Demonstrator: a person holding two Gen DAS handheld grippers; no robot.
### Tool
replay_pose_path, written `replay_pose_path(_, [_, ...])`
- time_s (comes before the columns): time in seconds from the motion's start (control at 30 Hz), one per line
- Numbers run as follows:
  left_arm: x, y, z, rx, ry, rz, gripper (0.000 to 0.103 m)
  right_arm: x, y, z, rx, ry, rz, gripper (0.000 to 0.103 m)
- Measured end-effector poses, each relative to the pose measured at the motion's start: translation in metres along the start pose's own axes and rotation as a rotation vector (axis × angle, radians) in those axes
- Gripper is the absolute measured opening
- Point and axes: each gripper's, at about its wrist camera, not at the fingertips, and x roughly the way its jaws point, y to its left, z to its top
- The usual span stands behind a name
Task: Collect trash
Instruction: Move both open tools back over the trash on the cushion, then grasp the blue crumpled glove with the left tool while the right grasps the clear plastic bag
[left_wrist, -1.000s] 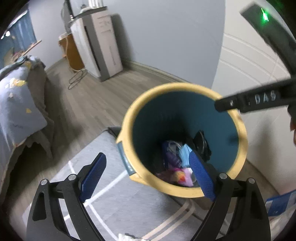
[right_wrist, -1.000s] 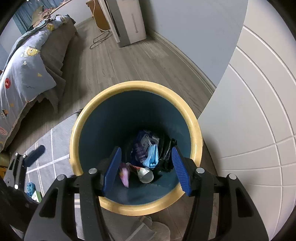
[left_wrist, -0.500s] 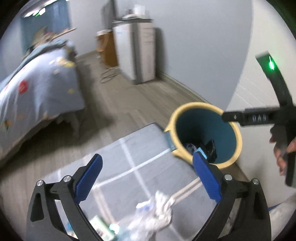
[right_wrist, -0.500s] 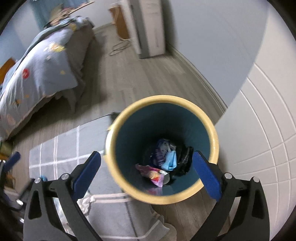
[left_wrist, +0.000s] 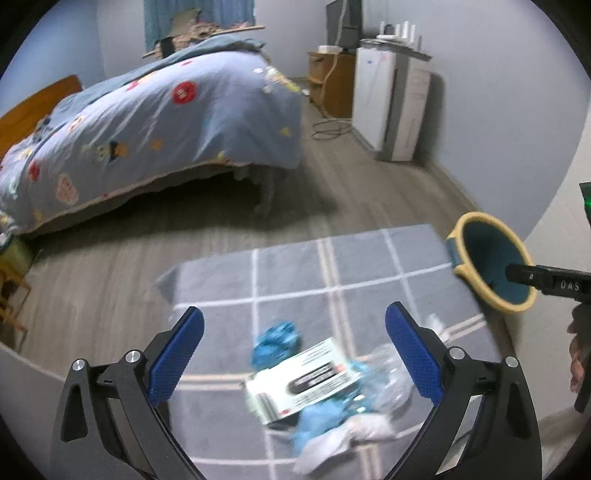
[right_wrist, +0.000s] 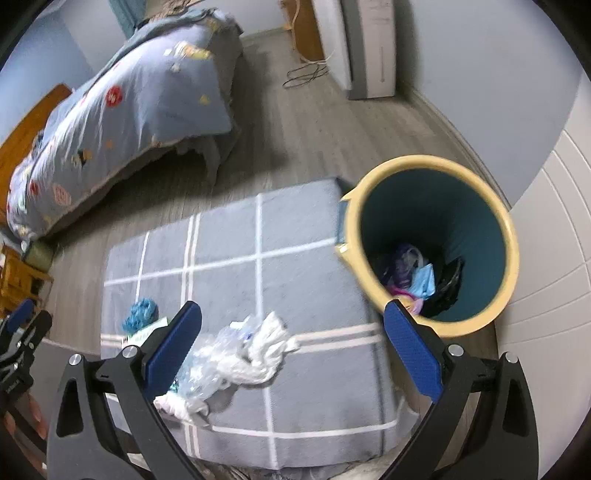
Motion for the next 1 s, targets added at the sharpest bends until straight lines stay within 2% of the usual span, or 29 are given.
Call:
replay_pose_path(0.23, [0.019,0.032,-0.027,0.002,0.071,0.046,0.097,0.024,0.045,-0.017,-0.063,0.035,-0.014,0.097])
replay_pose_path(0.3, [0.028,0.041,-0.033,-0.008,0.087,0.058,0.097,0.034,0.052,-0.020,-0.075,0.047,-0.035,0.097])
replay_pose_path(0.43, [0.051,0.054,-0.042,-0.016,0.139,0.094,0.097,0.051,0.055,-0.021,-0.049,0.074,-0.021,0.097])
replay_pose_path(0.53, [0.067,0.063,-0.044,-0.044,0.166,0.085,0.097,0.062,0.056,-0.019,-0.031,0.088,-0.008,0.096])
replay_pose_path(0.7, [0.086,0.060,-0.045,-0.020,0.179,0.089,0.097,0.083,0.068,-0.020,-0.076,0.129,-0.028,0.074])
replay_pose_path(0.8, [0.097,0.057,-0.047,-0.019,0.194,0.067,0.097,0.095,0.074,-0.021,-0.104,0.157,-0.046,0.061])
replay_pose_path(0.93, [0.111,0.055,-0.048,-0.012,0.219,0.068,0.097,0.107,0.075,-0.023,-0.104,0.197,-0.042,0.054])
replay_pose_path(1.0, [0.116,0.053,-0.049,-0.003,0.228,0.068,0.097,0.113,0.074,-0.025,-0.106,0.215,-0.047,0.048])
